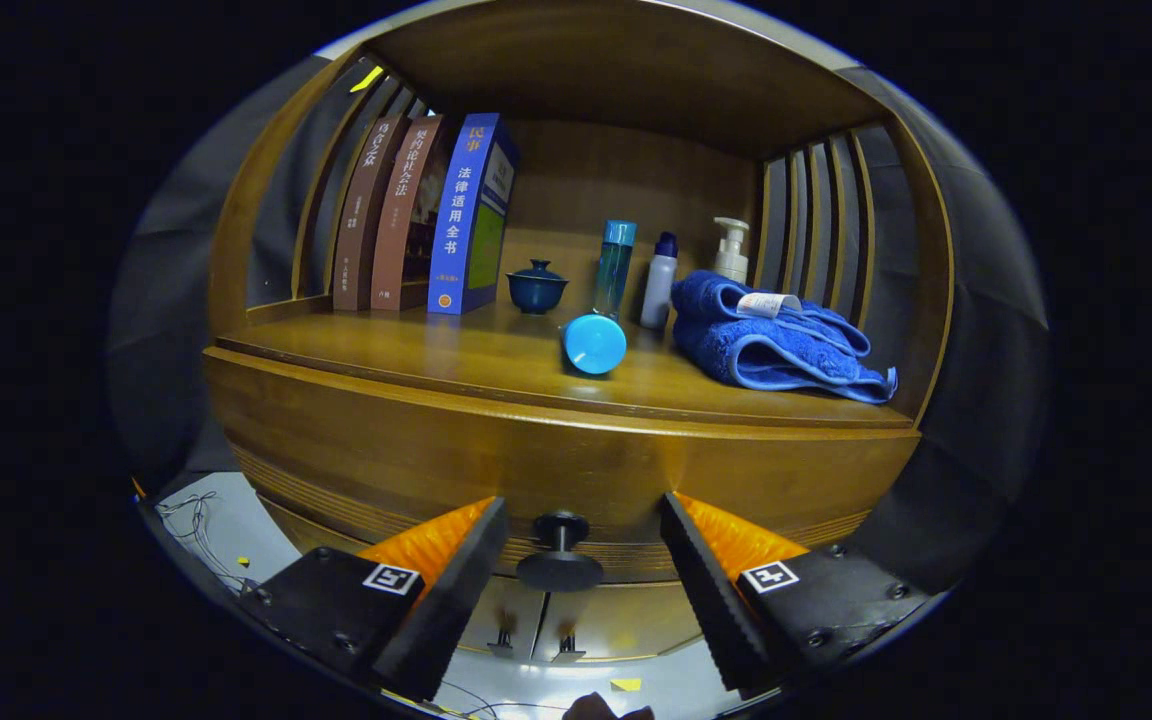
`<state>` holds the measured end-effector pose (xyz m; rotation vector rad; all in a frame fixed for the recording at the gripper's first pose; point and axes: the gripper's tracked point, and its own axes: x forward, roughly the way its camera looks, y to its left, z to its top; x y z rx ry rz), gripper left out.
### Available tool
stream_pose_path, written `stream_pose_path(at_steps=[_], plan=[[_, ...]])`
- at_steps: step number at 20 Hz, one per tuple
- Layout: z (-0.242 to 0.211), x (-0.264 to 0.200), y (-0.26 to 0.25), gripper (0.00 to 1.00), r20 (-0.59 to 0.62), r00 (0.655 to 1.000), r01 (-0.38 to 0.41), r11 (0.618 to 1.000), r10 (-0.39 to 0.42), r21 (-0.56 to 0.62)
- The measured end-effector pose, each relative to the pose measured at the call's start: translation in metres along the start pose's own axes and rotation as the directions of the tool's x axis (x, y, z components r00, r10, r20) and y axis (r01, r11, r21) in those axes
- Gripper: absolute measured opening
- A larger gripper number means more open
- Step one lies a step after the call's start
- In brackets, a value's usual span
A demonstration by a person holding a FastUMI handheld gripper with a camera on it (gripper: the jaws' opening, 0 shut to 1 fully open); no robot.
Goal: Pull open the drawer, take out the items inside it, and place them on the countertop above the cabinet.
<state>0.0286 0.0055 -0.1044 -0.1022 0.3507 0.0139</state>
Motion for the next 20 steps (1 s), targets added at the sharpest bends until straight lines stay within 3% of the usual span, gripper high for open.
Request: stream_pose_path(at_steps=[4,5,13,20], plan=[[0.049,-0.013,0.002,1.0,0.067,0.998,-0.01,1.0,0.008,0.024],[0.067,-0.053,0.024,1.0,0.084,0.996,-0.017,0.999,0.014,0.03],[0.166,-0.129,0.043,1.0,0.19,0.975,-0.12,0.992,0.113,0.026],[0.215,-0.202,0.05,0.99,0.234,0.958,-0.173,0.985,0.164,0.019]])
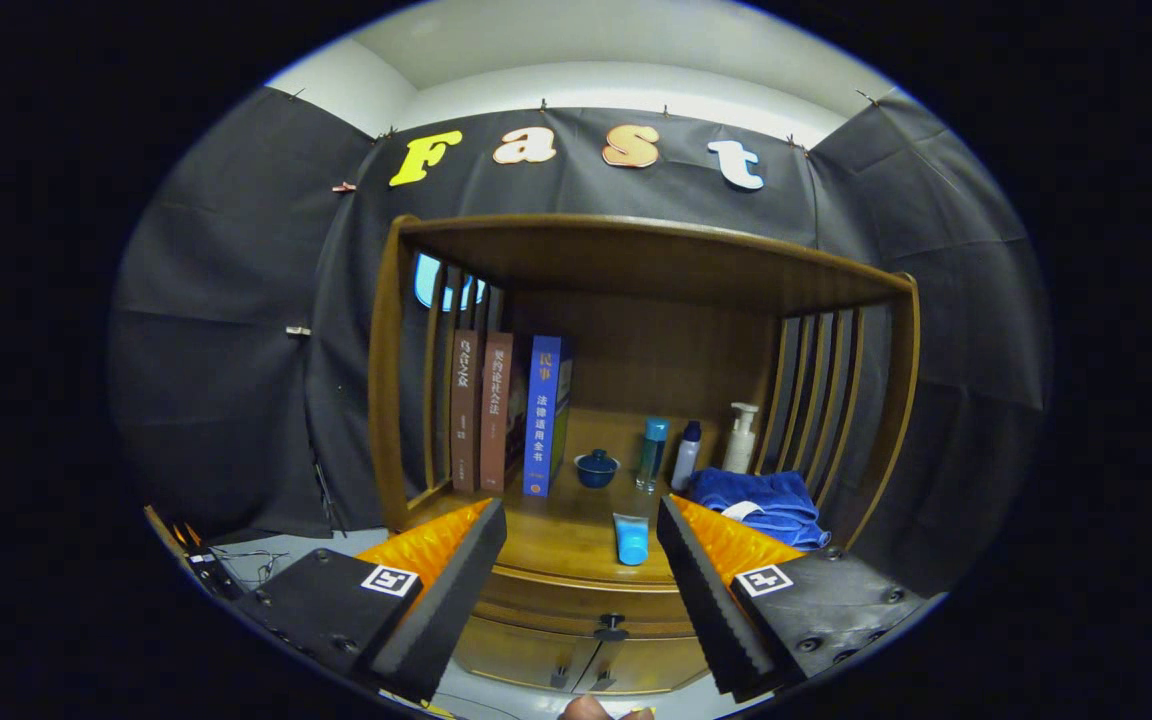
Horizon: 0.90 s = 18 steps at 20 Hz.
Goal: Pull open the drawer, take out the items inside it, and place them on the countertop above the cabinet.
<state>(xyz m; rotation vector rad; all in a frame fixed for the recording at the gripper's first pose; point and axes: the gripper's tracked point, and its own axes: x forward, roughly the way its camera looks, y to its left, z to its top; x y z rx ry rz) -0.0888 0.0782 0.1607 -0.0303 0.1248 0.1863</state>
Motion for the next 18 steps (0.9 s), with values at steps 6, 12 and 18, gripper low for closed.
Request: stream_pose_path(at_steps=[6,12,18], plan=[[0.023,-0.053,-0.007,0.99,0.019,0.999,0.027,0.997,-0.029,0.073],[0.026,-0.099,-0.018,0.99,0.005,0.995,0.098,0.994,-0.098,0.057],[0.032,-0.138,-0.016,0.99,0.009,0.996,0.089,0.993,-0.09,0.079]])
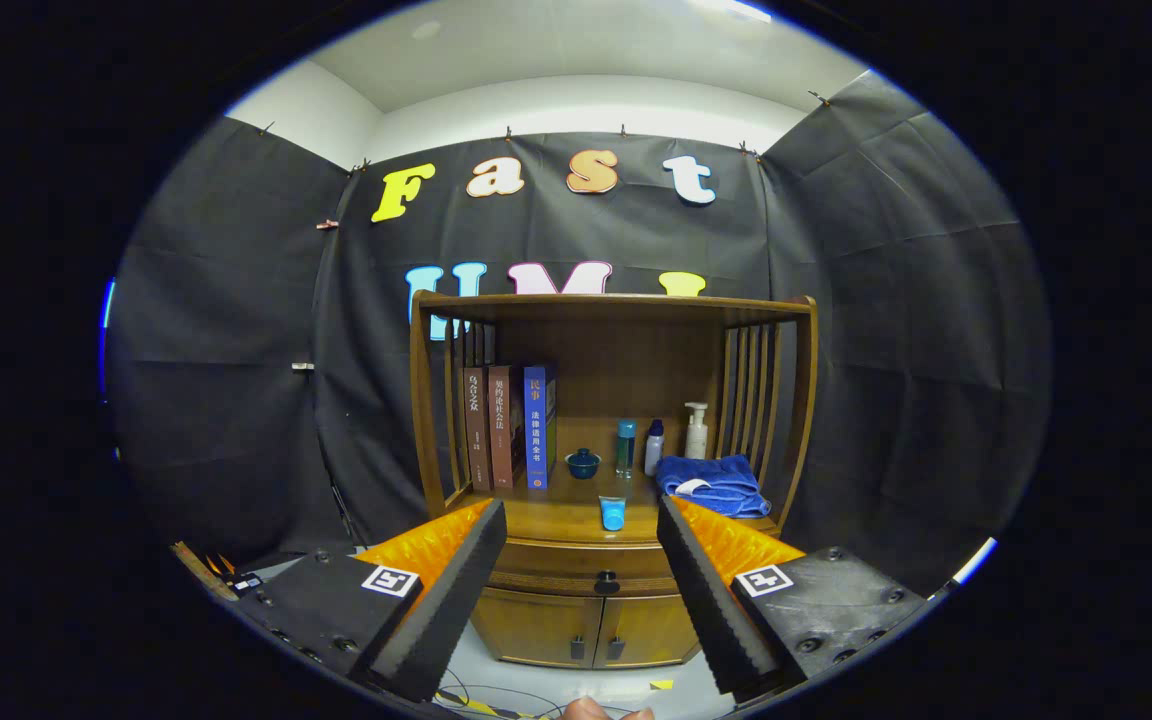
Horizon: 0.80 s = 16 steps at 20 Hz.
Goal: Pull open the drawer, take out the items inside it, and place them on the countertop above the cabinet.
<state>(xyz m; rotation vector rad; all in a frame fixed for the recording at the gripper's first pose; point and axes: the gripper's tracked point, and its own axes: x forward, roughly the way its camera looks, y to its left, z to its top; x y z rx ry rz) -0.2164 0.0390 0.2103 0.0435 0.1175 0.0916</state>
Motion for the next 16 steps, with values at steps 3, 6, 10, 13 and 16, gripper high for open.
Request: stream_pose_path(at_steps=[3,6,10,13,16], plan=[[0.007,-0.013,0.0,0.99,0.019,1.0,-0.005,1.0,0.005,0.013],[0.01,-0.019,0.003,0.99,0.026,1.0,-0.018,1.0,0.018,0.003],[0.01,-0.021,0.007,0.99,0.029,0.999,-0.026,1.0,0.026,-0.003],[0.005,-0.021,0.008,0.99,0.021,0.999,-0.03,1.0,0.031,-0.008],[0.003,-0.019,0.009,0.99,0.018,0.999,-0.031,0.999,0.031,-0.008]])
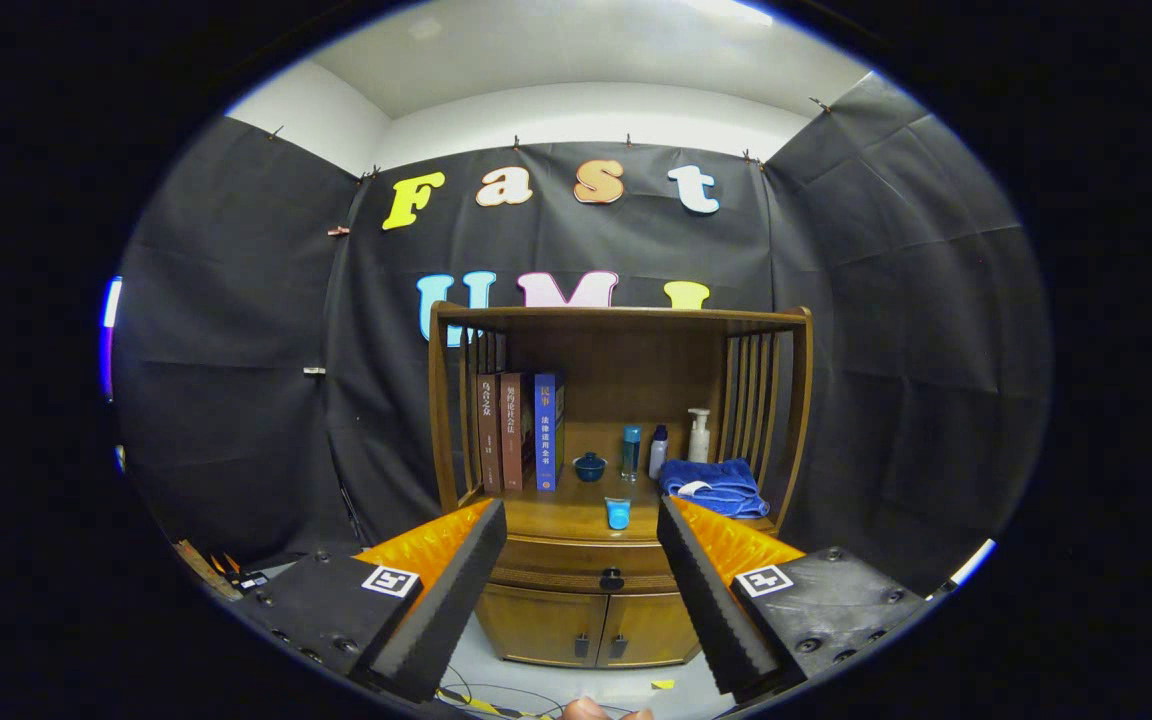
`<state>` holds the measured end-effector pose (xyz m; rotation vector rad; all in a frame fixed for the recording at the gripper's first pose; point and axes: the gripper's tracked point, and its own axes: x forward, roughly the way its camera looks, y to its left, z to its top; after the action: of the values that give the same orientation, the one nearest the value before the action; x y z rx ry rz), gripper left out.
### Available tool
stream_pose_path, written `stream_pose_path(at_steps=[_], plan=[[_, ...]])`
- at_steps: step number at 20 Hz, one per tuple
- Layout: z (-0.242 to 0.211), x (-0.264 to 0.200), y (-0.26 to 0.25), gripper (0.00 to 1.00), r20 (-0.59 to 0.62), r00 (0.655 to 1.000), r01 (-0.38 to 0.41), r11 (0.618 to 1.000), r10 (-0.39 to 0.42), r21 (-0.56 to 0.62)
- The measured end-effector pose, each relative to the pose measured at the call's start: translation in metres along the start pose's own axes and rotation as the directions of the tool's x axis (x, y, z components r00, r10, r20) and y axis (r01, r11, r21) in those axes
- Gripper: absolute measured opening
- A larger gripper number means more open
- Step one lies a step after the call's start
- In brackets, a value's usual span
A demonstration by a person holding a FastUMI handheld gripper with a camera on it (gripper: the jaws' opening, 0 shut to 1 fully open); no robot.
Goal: Pull open the drawer, take out the items inside it, and place them on the countertop above the cabinet.
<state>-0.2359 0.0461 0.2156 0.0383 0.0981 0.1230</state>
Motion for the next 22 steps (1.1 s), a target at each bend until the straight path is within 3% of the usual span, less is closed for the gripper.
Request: stream_pose_path(at_steps=[22], plan=[[-0.0009,-0.0046,-0.0045,0.99,0.014,1.0,0.007,1.0,-0.007,0.003]])
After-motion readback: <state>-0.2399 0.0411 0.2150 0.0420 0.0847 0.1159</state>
